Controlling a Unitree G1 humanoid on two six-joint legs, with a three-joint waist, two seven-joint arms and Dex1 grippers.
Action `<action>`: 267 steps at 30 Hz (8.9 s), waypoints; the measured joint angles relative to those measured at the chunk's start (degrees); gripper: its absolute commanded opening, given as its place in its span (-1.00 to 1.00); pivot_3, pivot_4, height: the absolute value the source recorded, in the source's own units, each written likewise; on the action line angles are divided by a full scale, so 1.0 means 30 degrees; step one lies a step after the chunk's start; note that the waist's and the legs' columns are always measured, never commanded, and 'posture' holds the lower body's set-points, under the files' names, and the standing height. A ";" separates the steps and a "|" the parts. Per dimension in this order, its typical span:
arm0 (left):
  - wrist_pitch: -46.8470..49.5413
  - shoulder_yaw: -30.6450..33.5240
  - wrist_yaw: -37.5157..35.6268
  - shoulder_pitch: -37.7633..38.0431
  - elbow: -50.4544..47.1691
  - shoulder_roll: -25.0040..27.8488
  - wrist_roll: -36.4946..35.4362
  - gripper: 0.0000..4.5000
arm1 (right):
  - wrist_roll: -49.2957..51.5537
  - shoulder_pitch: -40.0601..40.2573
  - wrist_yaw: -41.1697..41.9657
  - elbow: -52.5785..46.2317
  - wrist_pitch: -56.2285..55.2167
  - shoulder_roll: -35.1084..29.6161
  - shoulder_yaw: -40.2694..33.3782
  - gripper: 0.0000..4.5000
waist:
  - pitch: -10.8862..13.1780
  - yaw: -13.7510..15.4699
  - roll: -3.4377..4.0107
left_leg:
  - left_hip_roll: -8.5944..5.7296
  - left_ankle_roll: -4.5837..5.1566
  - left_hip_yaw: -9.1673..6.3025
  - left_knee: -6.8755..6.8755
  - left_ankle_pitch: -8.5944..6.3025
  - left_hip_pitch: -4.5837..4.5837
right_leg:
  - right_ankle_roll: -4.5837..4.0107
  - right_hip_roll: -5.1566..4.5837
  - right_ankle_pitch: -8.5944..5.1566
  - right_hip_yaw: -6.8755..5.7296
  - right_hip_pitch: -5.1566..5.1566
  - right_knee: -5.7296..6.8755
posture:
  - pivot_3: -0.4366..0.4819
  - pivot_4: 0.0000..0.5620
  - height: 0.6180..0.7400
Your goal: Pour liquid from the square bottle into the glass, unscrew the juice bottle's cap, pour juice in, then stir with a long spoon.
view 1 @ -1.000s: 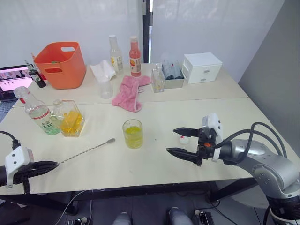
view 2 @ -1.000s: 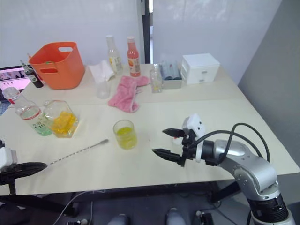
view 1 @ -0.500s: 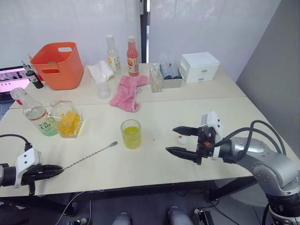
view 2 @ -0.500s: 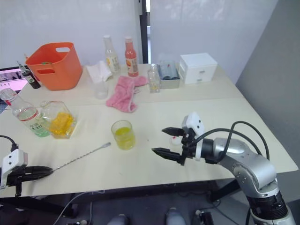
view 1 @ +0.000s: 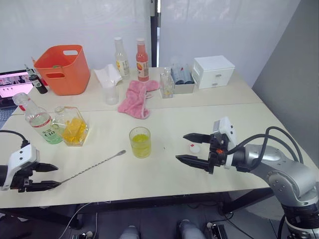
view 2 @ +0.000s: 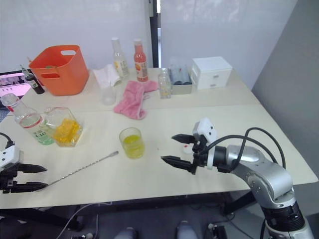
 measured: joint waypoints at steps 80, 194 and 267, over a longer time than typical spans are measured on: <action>1.7124 0.4237 1.0442 -0.5873 -1.3298 -0.6332 -1.6248 -0.97 | 0.8875 -0.8292 -1.0916 0.4887 0.3124 1.0946 -0.2747 1.00 | 0.0003 -0.0332 0.0015 | -0.0015 0.0002 -0.0052 0.0010 0.0004 0.0019 | -0.0153 0.0011 0.0096 -0.0002 0.0006 0.0057 | -0.05 -0.47 0.99; 0.9104 0.3846 1.0256 0.3419 -1.5541 -0.6849 -0.9241 0.92 | -0.5886 -1.4660 -0.1062 1.2950 -0.1435 1.0073 0.3354 -1.00 | 0.0048 -0.0469 0.0091 | -0.0006 0.0001 -0.0036 -0.0007 0.0007 -0.0179 | -0.0191 0.0019 0.0102 0.0000 -0.0227 0.0088 | -0.05 -0.47 0.99; 0.9625 0.3692 1.1024 0.2767 -1.5899 -0.6844 -0.9297 0.92 | -0.4803 -1.4359 0.0844 0.8719 0.1871 0.9029 0.3333 -1.00 | 0.0045 -0.0484 0.0085 | -0.0011 -0.0002 -0.0042 0.0014 0.0009 -0.0144 | -0.0198 0.0018 0.0096 -0.0001 -0.0229 0.0201 | -0.05 -0.47 0.99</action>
